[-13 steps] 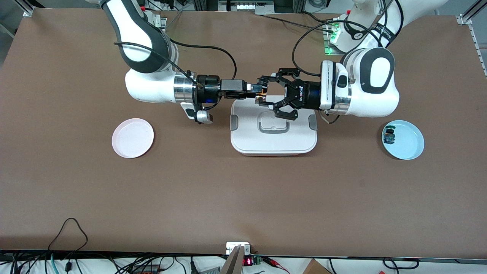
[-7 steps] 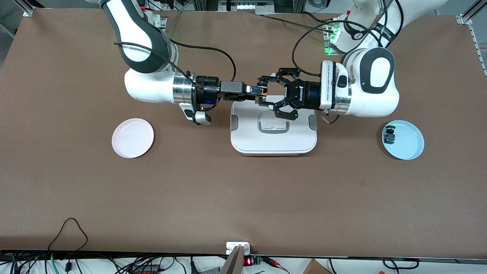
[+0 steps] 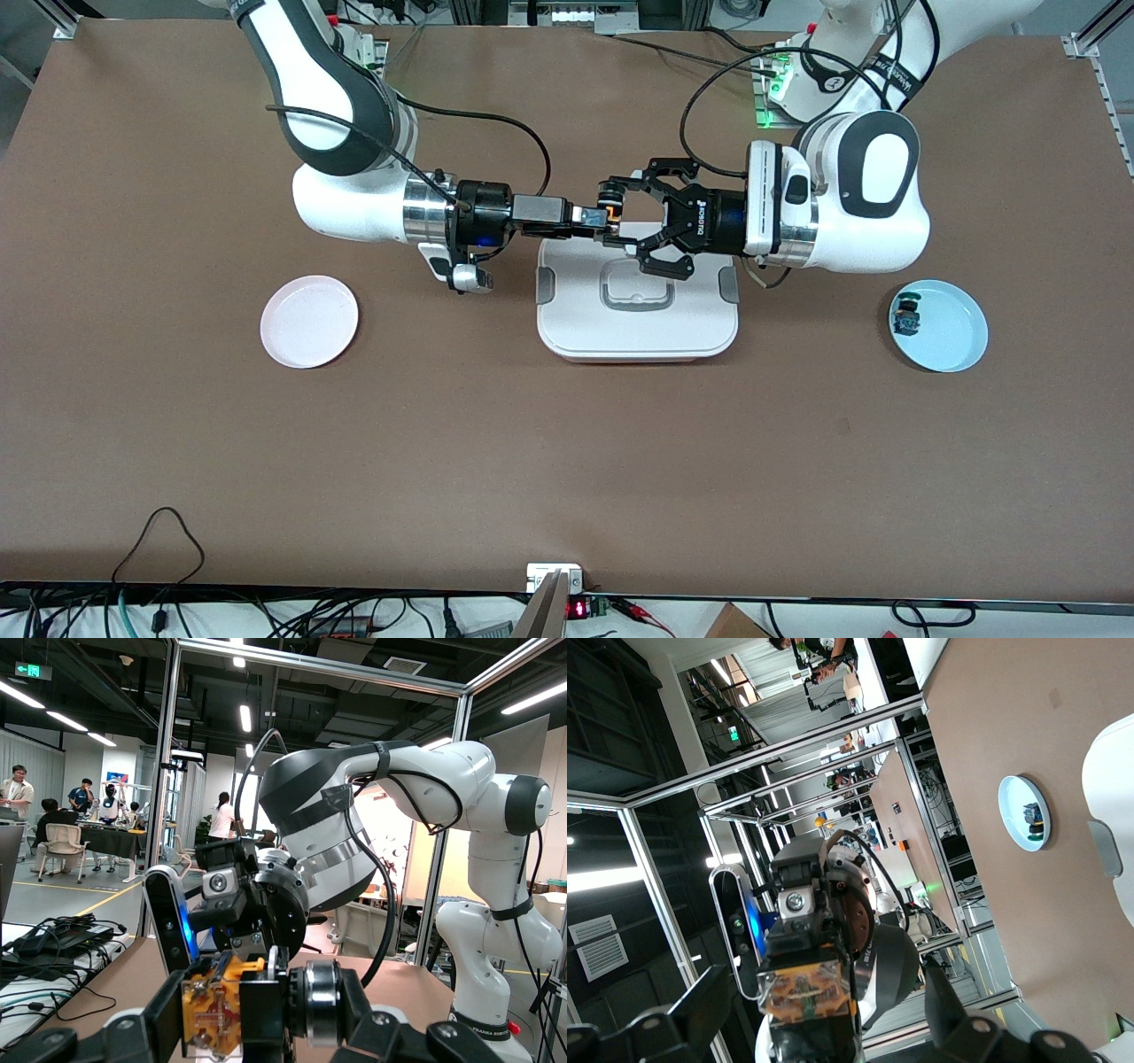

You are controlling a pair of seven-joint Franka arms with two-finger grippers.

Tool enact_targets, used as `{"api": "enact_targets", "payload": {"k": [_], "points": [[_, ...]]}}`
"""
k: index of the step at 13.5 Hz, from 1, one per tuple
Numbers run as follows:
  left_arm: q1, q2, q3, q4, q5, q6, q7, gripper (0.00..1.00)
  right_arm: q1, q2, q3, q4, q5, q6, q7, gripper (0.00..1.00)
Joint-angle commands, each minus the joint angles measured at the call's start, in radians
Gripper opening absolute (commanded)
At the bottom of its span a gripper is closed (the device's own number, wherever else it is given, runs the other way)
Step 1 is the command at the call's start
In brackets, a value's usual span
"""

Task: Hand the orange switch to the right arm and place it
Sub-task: 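Close the right gripper on the orange switch beside the left gripper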

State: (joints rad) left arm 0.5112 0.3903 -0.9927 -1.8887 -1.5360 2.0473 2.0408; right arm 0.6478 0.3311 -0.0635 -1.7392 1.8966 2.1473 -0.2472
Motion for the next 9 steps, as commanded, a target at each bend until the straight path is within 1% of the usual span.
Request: {"api": "enact_targets", "payload": {"k": [1, 5, 6, 8, 9], "points": [[0.01, -0.021, -0.009, -0.01, -0.039, 0.002, 0.009, 0.0, 0.019, 0.0, -0.006, 0.004, 0.024, 0.011, -0.03, 0.97], [0.01, -0.019, -0.009, -0.01, -0.041, 0.002, 0.009, 0.0, 0.021, 0.0, -0.006, 0.004, 0.026, 0.008, -0.055, 0.97], [0.01, -0.019, -0.009, -0.01, -0.039, 0.002, 0.009, 0.0, 0.021, 0.0, -0.006, 0.004, 0.024, 0.008, -0.06, 0.91], [0.01, -0.019, -0.009, -0.009, -0.039, 0.001, 0.009, 0.0, 0.021, -0.001, -0.006, 0.004, 0.026, 0.009, -0.118, 0.64], [0.01, -0.019, -0.009, -0.009, -0.039, 0.001, 0.009, 0.0, 0.019, -0.001, -0.006, 0.004, 0.032, 0.005, -0.135, 0.28]]}}
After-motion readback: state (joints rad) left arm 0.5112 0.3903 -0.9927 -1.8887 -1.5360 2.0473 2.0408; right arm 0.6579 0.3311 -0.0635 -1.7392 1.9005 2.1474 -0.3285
